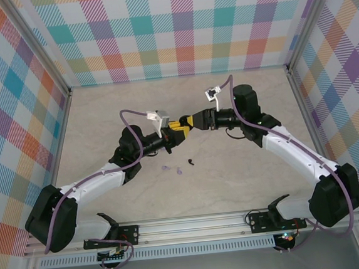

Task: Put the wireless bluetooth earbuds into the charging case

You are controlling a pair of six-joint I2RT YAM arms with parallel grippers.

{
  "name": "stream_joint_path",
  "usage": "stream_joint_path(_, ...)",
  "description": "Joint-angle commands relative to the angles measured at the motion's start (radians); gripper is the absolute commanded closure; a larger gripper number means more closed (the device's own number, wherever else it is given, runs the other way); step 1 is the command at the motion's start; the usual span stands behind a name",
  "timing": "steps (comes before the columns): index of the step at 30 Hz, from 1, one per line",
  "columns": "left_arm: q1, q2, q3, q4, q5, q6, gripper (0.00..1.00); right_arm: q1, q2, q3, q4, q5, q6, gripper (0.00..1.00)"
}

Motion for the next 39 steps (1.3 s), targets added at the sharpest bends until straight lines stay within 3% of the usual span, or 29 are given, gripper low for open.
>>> stream_joint_path(1, -0.011, -0.043, 0.007, -0.011, -0.003, 0.033, 0.92, 0.006, -0.036, 0.010, -0.052, 0.049, -0.041, 0.44)
stream_joint_path(14, -0.011, -0.172, -0.021, -0.170, -0.011, 0.095, 0.92, 0.004, -0.016, 0.072, -0.381, 0.415, -0.141, 0.42)
stream_joint_path(28, -0.012, -0.306, 0.011, -0.344, 0.005, 0.143, 0.92, 0.038, 0.183, 0.052, -0.448, 0.295, -0.186, 0.45)
stream_joint_path(39, -0.012, -0.330, 0.032, -0.405, 0.015, 0.145, 0.92, 0.180, 0.436, 0.194, -0.552, 0.424, -0.233, 0.47)
